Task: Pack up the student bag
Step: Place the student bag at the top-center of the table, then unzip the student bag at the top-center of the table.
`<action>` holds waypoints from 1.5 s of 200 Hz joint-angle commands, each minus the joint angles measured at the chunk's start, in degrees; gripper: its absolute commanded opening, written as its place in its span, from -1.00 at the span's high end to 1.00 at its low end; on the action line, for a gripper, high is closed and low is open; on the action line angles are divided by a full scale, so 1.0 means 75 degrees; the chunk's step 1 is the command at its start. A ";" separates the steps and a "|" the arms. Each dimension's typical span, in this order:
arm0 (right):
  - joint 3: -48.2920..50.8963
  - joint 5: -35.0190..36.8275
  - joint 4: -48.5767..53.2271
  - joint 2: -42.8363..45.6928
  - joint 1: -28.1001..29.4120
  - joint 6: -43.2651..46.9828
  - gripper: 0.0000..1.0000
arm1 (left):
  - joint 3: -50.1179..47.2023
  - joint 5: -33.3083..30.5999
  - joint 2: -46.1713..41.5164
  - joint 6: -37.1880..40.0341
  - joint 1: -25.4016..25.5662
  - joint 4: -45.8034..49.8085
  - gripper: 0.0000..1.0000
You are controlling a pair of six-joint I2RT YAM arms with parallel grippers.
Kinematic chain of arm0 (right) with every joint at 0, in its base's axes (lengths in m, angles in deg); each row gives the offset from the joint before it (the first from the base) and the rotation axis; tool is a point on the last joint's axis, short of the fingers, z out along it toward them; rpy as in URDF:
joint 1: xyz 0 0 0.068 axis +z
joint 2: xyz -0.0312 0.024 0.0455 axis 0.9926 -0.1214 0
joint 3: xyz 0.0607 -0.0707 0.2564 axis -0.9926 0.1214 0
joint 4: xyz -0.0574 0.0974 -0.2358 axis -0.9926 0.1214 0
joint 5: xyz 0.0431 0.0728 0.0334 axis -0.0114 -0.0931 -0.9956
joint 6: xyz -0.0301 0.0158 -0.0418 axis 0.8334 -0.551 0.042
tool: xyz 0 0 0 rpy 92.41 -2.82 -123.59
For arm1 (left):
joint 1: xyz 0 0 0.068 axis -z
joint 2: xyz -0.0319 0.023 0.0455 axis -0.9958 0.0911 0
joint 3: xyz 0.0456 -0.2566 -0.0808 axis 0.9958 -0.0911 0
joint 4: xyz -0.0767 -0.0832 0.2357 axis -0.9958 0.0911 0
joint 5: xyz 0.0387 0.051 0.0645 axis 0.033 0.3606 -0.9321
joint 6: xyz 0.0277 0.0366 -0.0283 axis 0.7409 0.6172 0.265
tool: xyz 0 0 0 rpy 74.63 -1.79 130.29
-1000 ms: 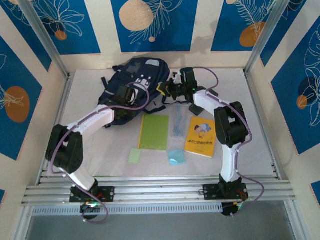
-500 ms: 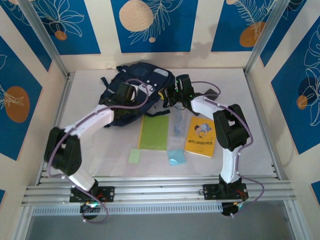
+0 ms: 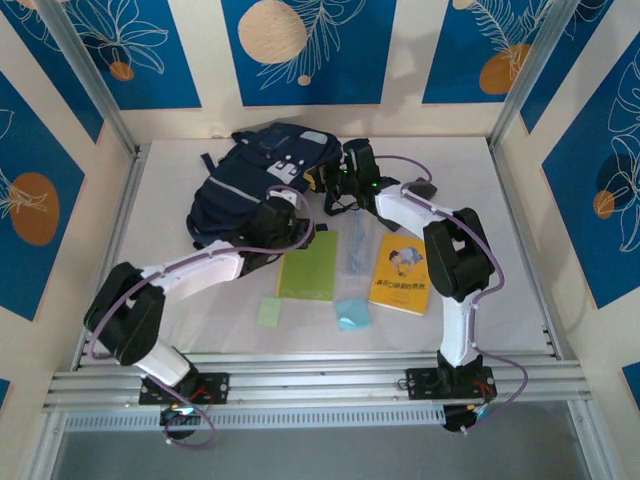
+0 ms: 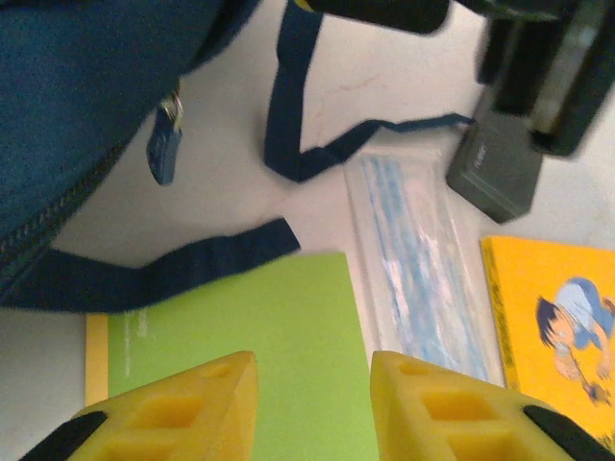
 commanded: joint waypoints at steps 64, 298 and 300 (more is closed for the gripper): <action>0.1390 -0.1238 -0.1740 0.0576 0.0038 -0.1078 1.00 | 0.1162 -0.4026 0.1915 0.1797 -0.0039 -0.2137 0.09; 0.1040 -0.0827 -0.1093 0.0170 -0.1107 0.1268 1.00 | -0.0453 -0.0525 -0.0351 0.0841 -0.1337 0.1779 1.00; 0.1038 -0.0829 -0.1057 0.0172 -0.1116 0.1300 1.00 | -0.0458 -0.0490 -0.0373 0.0838 -0.1362 0.1796 1.00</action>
